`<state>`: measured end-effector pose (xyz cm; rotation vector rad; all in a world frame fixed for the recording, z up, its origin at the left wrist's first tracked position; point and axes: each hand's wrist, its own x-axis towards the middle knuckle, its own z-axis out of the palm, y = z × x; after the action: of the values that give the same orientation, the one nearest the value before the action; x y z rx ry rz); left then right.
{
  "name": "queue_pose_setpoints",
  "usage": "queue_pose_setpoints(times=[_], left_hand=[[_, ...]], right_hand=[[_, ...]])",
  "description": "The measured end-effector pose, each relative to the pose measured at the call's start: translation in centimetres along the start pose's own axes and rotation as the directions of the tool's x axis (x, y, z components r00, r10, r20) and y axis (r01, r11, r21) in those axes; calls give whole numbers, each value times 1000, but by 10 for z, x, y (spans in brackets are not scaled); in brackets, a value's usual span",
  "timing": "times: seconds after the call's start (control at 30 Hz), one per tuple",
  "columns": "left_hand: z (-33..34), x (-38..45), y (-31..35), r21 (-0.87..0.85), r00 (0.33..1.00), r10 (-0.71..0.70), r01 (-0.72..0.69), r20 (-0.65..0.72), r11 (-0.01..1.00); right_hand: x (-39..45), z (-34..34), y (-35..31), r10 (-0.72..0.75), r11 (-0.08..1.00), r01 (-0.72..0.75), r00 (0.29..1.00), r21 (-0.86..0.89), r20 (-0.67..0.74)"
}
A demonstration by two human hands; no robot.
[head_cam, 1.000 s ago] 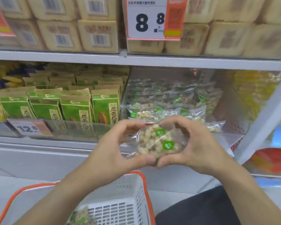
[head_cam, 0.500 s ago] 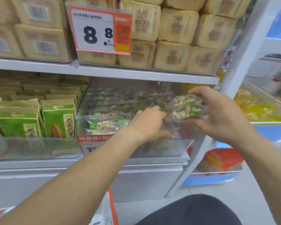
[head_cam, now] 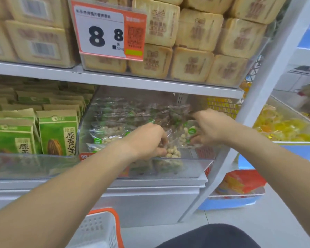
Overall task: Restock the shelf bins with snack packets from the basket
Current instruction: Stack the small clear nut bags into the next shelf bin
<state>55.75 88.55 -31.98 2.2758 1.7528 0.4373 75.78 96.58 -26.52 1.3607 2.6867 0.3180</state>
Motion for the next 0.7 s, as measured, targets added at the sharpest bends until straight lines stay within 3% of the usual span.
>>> queue_pose_setpoints(times=[0.27,0.7], left_hand=[[4,-5,-3,-23,1000,1,-1,-25,1000],[8,-6,-2,-31,1000,0,-1,-15,1000]], right_hand=[[26,6,-20,43,999,-39,962,-18,270],[30,2,-12,-16,999,0,957,55,291]])
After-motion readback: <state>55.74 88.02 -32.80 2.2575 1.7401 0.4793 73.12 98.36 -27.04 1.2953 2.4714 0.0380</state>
